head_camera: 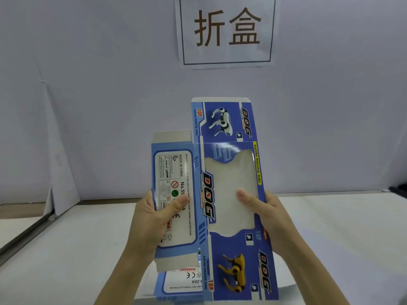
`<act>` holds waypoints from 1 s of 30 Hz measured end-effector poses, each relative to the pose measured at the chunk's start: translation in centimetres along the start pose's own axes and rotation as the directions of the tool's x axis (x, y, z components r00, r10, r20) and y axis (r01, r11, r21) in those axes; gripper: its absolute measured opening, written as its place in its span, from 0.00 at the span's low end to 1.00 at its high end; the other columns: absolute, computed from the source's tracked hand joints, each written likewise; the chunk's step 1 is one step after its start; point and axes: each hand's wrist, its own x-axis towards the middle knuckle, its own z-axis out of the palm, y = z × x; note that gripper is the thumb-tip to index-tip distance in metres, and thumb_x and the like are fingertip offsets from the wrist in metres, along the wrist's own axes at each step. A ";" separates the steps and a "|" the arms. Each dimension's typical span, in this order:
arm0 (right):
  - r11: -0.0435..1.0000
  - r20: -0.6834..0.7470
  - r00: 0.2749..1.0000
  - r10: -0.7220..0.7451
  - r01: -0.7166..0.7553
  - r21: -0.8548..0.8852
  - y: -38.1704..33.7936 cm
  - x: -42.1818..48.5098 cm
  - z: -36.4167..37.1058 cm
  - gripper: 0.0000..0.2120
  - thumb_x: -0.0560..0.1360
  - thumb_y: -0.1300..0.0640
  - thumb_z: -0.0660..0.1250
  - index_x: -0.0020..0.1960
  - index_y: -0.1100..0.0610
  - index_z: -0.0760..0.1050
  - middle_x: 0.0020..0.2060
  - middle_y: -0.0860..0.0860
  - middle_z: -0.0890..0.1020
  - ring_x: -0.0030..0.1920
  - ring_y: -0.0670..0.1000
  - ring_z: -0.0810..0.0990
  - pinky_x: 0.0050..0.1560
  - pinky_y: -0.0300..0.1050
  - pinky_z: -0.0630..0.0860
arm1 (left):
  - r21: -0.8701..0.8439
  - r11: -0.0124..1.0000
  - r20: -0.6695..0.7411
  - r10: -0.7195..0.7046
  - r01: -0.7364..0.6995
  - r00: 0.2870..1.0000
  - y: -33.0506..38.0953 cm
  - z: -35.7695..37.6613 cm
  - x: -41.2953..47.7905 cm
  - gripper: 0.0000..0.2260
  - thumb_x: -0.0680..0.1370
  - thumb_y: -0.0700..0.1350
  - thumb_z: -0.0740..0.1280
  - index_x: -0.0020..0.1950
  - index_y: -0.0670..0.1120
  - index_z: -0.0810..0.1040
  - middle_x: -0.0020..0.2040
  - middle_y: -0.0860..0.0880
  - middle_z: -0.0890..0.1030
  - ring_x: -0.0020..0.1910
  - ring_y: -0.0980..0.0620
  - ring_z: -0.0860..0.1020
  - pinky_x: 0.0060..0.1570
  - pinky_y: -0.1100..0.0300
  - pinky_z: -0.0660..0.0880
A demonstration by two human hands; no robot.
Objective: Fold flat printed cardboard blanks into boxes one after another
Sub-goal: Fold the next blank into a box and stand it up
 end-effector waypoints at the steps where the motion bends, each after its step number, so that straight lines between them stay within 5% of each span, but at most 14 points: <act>1: 1.000 0.004 1.000 -0.002 0.002 -0.003 0.0 0.0 0.0 0.20 0.66 0.48 0.72 0.53 0.57 0.76 0.43 0.56 0.86 0.39 0.58 0.86 0.30 0.43 0.80 | 0.000 1.000 0.001 -0.002 0.002 1.000 0.0 0.1 0.0 0.17 0.65 0.48 0.72 0.53 0.49 0.77 0.45 0.48 0.86 0.40 0.44 0.85 0.33 0.52 0.82; 9: 1.000 0.004 1.000 -0.014 0.014 -0.004 -0.3 -0.2 0.5 0.20 0.66 0.49 0.72 0.53 0.57 0.76 0.44 0.56 0.86 0.40 0.58 0.86 0.32 0.43 0.80 | 0.076 0.997 -0.036 0.019 -0.017 0.999 -0.5 0.0 0.4 0.19 0.65 0.51 0.72 0.54 0.51 0.76 0.47 0.47 0.85 0.39 0.48 0.85 0.29 0.59 0.80; 11: 0.997 -0.024 0.997 -0.076 0.075 -0.025 -0.5 -0.4 1.0 0.19 0.66 0.47 0.71 0.52 0.56 0.78 0.43 0.54 0.86 0.41 0.56 0.86 0.33 0.42 0.80 | 0.258 0.966 -0.088 0.049 -0.025 0.995 -0.5 0.4 0.2 0.25 0.67 0.56 0.70 0.62 0.53 0.71 0.57 0.50 0.82 0.47 0.53 0.83 0.37 0.59 0.80; 14: 0.974 -0.056 0.973 -0.223 0.220 -0.056 -0.8 -0.7 2.5 0.15 0.69 0.46 0.67 0.52 0.51 0.79 0.47 0.52 0.86 0.45 0.53 0.86 0.38 0.43 0.82 | 0.598 0.775 -0.076 0.312 -0.207 0.947 0.1 1.2 -0.7 0.33 0.72 0.60 0.67 0.74 0.59 0.58 0.71 0.58 0.68 0.67 0.60 0.68 0.62 0.63 0.70; 16: 0.949 0.039 0.952 -0.305 0.307 -0.075 -0.7 -1.1 3.8 0.17 0.75 0.45 0.64 0.60 0.50 0.76 0.56 0.50 0.83 0.56 0.52 0.82 0.53 0.46 0.80 | 0.476 0.816 0.090 0.328 -0.329 0.941 0.8 2.0 -1.5 0.33 0.71 0.67 0.67 0.73 0.63 0.60 0.70 0.63 0.67 0.66 0.67 0.67 0.60 0.71 0.67; 18: 0.918 0.197 0.919 -0.341 0.370 -0.141 -0.4 -1.7 5.0 0.21 0.77 0.44 0.59 0.67 0.49 0.73 0.63 0.43 0.78 0.65 0.45 0.76 0.62 0.43 0.75 | 0.202 0.947 0.163 0.218 -0.249 0.962 1.3 2.9 -2.1 0.39 0.65 0.70 0.69 0.73 0.60 0.64 0.67 0.62 0.73 0.62 0.65 0.74 0.52 0.72 0.73; 19: 0.911 0.272 0.906 -0.324 0.377 -0.168 -0.3 -2.0 5.5 0.21 0.76 0.45 0.58 0.67 0.48 0.73 0.64 0.39 0.77 0.66 0.41 0.73 0.61 0.40 0.75 | 0.082 0.979 0.123 0.174 -0.185 0.977 1.4 3.1 -2.3 0.38 0.62 0.71 0.71 0.69 0.59 0.69 0.62 0.59 0.78 0.57 0.62 0.78 0.46 0.71 0.76; 21: 0.883 0.357 0.879 -0.316 0.411 -0.228 -0.3 -2.3 5.7 0.20 0.75 0.45 0.60 0.67 0.43 0.73 0.65 0.35 0.74 0.68 0.38 0.68 0.56 0.36 0.77 | -0.064 0.989 -0.021 0.132 -0.133 0.991 1.6 2.7 -2.1 0.22 0.64 0.66 0.71 0.54 0.60 0.79 0.49 0.54 0.84 0.46 0.55 0.84 0.36 0.65 0.79; 23: 0.812 0.300 0.861 -0.411 0.496 -0.308 -0.8 -2.2 5.3 0.21 0.75 0.46 0.63 0.68 0.42 0.70 0.66 0.36 0.73 0.70 0.40 0.67 0.57 0.38 0.77 | -0.118 0.986 -0.091 0.110 -0.121 0.990 1.9 1.8 -1.4 0.10 0.68 0.57 0.68 0.47 0.58 0.81 0.45 0.51 0.85 0.42 0.49 0.85 0.36 0.53 0.82; 25: 0.804 0.157 0.860 -0.485 0.509 -0.307 -1.1 -1.8 4.4 0.27 0.74 0.47 0.68 0.71 0.43 0.66 0.65 0.36 0.73 0.69 0.43 0.70 0.59 0.48 0.78 | -0.173 0.982 -0.090 0.061 -0.076 0.994 2.0 0.7 -0.9 0.11 0.69 0.54 0.67 0.50 0.54 0.79 0.45 0.48 0.86 0.42 0.45 0.85 0.39 0.44 0.82; 28: 0.847 -0.013 0.883 -0.469 0.446 -0.291 -1.2 -1.1 3.1 0.34 0.69 0.49 0.69 0.73 0.45 0.62 0.60 0.36 0.77 0.61 0.45 0.78 0.54 0.50 0.80 | -0.161 0.986 -0.050 0.045 -0.052 0.998 1.9 -0.1 -0.7 0.13 0.67 0.53 0.69 0.50 0.53 0.79 0.44 0.48 0.86 0.41 0.46 0.85 0.33 0.50 0.81; 30: 0.879 -0.009 0.902 -0.432 0.419 -0.230 -1.5 -0.9 2.4 0.25 0.69 0.51 0.70 0.65 0.49 0.71 0.51 0.45 0.84 0.51 0.50 0.84 0.44 0.50 0.83 | -0.098 0.992 -0.039 0.073 -0.077 0.997 2.0 -0.3 -0.6 0.15 0.66 0.55 0.69 0.51 0.52 0.78 0.44 0.48 0.86 0.40 0.46 0.85 0.31 0.55 0.81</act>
